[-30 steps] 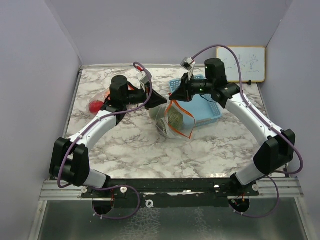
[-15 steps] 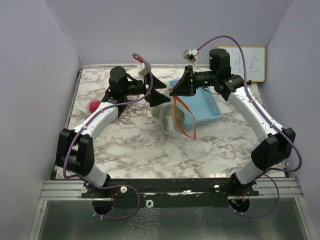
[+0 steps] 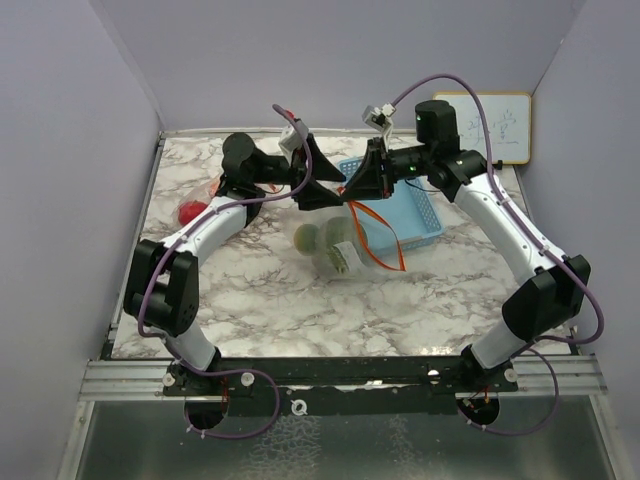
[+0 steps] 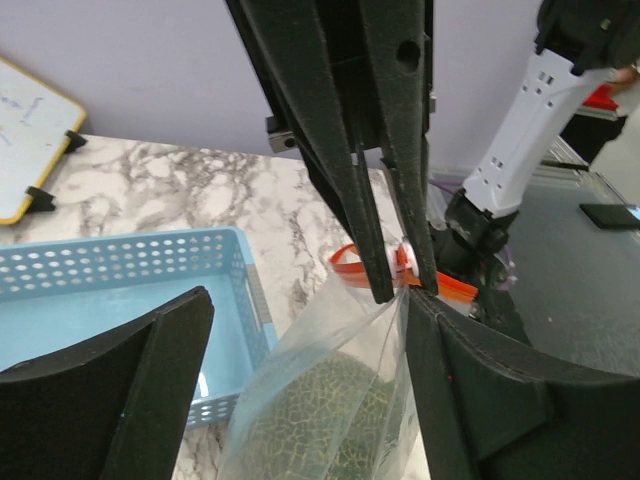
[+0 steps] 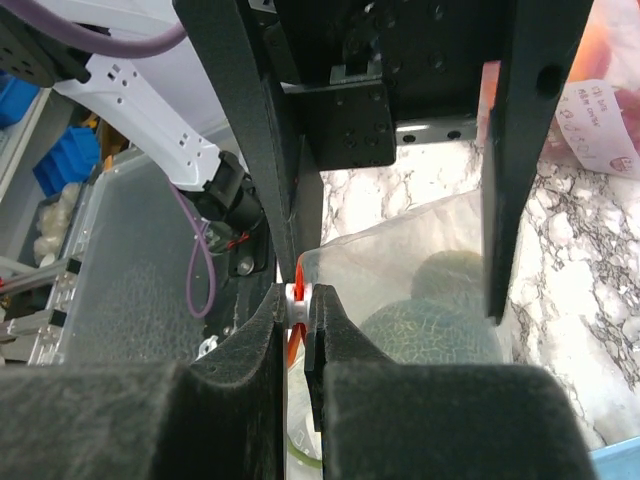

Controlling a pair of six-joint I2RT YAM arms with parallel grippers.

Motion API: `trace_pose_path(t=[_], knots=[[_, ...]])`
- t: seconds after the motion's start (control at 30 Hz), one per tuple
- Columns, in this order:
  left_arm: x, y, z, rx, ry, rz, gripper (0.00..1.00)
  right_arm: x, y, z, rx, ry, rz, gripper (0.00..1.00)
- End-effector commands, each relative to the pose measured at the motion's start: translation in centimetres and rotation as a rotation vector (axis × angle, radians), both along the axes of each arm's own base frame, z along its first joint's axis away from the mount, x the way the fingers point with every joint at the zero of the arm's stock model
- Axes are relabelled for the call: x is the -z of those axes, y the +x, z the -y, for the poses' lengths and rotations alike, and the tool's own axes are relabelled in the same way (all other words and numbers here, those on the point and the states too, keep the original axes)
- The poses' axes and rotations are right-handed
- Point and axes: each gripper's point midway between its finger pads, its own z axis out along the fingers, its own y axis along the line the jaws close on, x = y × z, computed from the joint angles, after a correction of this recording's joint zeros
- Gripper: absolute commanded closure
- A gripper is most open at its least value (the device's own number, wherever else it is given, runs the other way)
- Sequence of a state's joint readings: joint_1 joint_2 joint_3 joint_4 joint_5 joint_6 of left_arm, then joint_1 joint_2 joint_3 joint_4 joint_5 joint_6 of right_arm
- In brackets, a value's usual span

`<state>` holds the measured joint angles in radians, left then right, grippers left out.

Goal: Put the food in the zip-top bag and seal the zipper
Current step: Zip the zipper food storage bag.

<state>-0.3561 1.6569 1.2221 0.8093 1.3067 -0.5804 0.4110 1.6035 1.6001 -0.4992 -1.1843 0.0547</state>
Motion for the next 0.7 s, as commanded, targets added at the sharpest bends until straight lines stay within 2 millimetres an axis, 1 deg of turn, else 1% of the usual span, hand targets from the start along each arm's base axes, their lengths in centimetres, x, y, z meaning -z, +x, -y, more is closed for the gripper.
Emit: trace_pose_path(t=[0.0, 0.1, 0.17, 0.2, 0.23, 0.27, 0.3, 0.4, 0.43, 0.5, 0.57, 0.67], knots=[[0.6, -3.5, -0.3, 0.131, 0.045, 0.012, 0.32, -1.5, 0.0, -0.2, -0.022, 0.026, 0.051, 0.97], [0.8, -3.9, -0.4, 0.151, 0.058, 0.011, 0.49, -1.5, 0.3, -0.3, -0.014, 0.024, 0.049, 0.97], [0.9, -4.3, -0.4, 0.166, 0.064, 0.005, 0.56, -1.6, 0.6, -0.3, -0.001, 0.019, 0.052, 0.98], [0.9, -4.4, -0.4, 0.172, 0.066, 0.007, 0.64, -1.6, 0.7, -0.3, 0.001, 0.018, 0.053, 0.97], [0.9, -4.5, -0.5, 0.176, 0.067, 0.013, 0.76, -1.7, 0.7, -0.3, 0.001, 0.019, 0.054, 0.98], [1.0, -4.5, -0.4, 0.174, 0.067, 0.017, 0.9, -1.7, 0.6, -0.3, 0.0, 0.019, 0.054, 0.98], [1.0, -4.4, -0.4, 0.165, 0.066, 0.021, 1.0, -1.7, 0.6, -0.3, 0.0, 0.018, 0.053, 0.98], [0.7, -3.7, -0.2, 0.125, 0.061, 0.029, 1.0, -1.3, 0.7, -0.2, 0.017, 0.007, 0.05, 0.98], [0.5, -3.2, -0.2, 0.099, 0.057, 0.031, 1.0, -1.1, 0.9, -0.1, 0.033, -0.002, 0.053, 0.98], [0.0, -1.4, -0.5, 0.003, 0.05, 0.006, 1.0, -0.3, 1.7, 0.2, 0.092, -0.038, 0.06, 0.98], [-0.3, 0.4, -1.2, -0.101, 0.041, -0.031, 1.0, 0.7, 2.7, 0.7, 0.167, -0.09, 0.07, 0.97], [-1.0, 1.7, -2.4, -0.183, 0.019, -0.048, 1.0, 2.1, 4.0, 1.6, 0.268, -0.154, 0.092, 0.96]])
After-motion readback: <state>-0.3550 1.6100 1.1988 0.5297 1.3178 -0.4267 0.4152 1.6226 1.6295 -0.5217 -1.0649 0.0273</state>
